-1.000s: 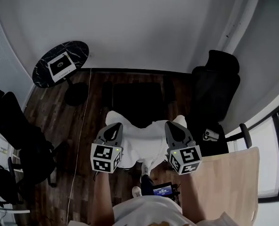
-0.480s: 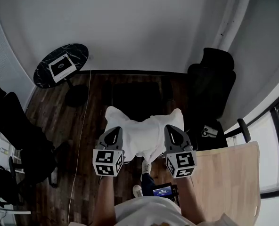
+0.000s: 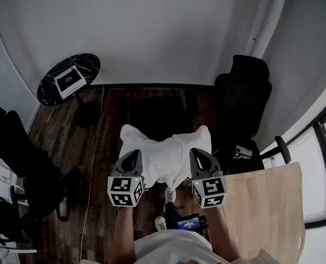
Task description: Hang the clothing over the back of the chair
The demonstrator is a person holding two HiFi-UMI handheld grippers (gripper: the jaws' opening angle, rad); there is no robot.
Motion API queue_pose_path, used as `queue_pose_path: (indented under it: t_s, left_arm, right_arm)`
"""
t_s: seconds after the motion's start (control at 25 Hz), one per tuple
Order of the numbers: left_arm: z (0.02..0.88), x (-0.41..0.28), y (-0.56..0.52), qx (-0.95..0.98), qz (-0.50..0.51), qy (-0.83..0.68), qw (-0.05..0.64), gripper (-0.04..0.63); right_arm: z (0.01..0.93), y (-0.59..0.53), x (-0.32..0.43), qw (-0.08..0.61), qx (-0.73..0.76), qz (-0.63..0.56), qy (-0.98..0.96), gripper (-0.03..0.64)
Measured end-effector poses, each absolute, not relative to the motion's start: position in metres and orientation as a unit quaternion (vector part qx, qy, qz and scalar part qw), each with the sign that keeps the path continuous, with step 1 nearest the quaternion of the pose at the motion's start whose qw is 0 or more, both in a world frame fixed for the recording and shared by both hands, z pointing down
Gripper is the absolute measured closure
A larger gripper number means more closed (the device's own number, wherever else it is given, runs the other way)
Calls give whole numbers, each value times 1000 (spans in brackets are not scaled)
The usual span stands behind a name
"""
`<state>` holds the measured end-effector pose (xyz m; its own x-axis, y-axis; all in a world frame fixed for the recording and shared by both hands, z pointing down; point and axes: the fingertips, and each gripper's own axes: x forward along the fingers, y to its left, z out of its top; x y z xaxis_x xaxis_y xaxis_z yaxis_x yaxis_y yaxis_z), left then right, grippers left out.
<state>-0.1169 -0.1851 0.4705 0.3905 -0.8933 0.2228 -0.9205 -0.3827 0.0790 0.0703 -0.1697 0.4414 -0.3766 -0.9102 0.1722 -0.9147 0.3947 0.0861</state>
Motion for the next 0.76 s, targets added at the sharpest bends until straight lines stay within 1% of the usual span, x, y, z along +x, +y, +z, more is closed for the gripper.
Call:
queue_pose_path:
  t_s: [0.32,0.76]
  left_arm:
    - [477,-116,-185,833,91,-539,86,575]
    - [482,-121,-198,835,83,-536,99,575]
  right_arm:
    - [443,-175,72,95,552,17,-828,606]
    - [455,-184,69,108,548,26,-829,606]
